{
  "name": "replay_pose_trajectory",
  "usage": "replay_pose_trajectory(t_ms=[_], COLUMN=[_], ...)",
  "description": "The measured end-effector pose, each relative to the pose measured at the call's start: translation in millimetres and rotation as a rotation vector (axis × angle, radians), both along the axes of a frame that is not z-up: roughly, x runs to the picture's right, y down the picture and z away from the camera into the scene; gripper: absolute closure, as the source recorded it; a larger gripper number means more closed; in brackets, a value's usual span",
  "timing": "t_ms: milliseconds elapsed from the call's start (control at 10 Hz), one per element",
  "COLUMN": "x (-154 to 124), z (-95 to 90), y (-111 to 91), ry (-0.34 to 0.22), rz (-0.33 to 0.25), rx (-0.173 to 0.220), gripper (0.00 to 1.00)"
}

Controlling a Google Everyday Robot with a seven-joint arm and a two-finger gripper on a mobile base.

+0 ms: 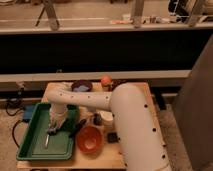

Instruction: Wipe tray with towel

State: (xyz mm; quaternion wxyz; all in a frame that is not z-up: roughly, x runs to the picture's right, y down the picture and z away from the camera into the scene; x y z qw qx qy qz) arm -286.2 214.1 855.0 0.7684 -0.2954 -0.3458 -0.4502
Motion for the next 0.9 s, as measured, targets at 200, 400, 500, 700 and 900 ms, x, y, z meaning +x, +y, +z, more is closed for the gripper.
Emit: replay_pose_trajectory(t_ms=[200, 400, 500, 700, 900], x=[-1.1, -0.4, 2.4, 4.2, 3.8], z=[-1.0, -3.1, -2.9, -2.2, -4.6], y=[-1.2, -3.0, -3.2, -3.3, -3.5], ry=[-0.002, -0.001, 0.003, 0.004, 0.005], rz=[0.003, 0.003, -0.002, -0.004, -0.006], rx=[0.000, -0.001, -0.002, -0.001, 0.010], gripper=[0.34, 0.55, 0.65, 0.85, 1.00])
